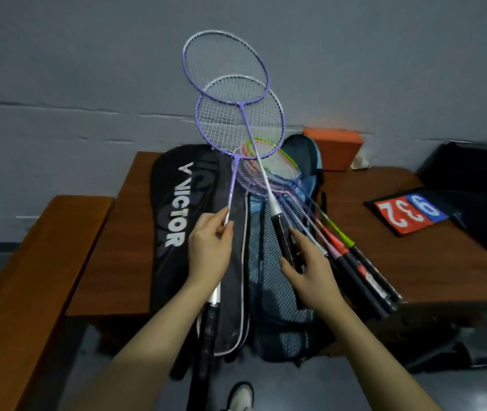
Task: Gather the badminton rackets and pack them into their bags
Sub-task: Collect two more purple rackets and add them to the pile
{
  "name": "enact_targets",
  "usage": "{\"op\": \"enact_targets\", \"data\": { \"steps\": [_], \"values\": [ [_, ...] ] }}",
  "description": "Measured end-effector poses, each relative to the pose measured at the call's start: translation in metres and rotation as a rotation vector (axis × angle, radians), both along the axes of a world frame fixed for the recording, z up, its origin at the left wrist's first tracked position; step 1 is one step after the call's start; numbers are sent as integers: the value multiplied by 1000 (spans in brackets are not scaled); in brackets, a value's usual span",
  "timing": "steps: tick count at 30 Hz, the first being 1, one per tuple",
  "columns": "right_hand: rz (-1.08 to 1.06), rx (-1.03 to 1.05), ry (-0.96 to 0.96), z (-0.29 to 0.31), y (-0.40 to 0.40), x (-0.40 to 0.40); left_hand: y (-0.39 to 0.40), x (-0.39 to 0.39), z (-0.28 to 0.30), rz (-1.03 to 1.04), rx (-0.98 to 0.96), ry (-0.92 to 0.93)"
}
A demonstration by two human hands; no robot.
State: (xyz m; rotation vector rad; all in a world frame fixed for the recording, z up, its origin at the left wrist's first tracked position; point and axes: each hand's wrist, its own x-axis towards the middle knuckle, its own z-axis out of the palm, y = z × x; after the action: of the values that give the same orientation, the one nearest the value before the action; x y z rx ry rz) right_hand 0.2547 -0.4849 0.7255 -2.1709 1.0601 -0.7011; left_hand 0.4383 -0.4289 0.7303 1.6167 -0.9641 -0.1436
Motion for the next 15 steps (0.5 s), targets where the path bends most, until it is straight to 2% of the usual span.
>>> {"op": "enact_targets", "data": {
  "steps": [4,15],
  "values": [
    [-5,-51,46,2,-57,-32,-61,-15,-11,-3,46,125],
    [-31,84,5,-13,-147,-90,-189,-72,-31,-127,272,296]
  ]
}}
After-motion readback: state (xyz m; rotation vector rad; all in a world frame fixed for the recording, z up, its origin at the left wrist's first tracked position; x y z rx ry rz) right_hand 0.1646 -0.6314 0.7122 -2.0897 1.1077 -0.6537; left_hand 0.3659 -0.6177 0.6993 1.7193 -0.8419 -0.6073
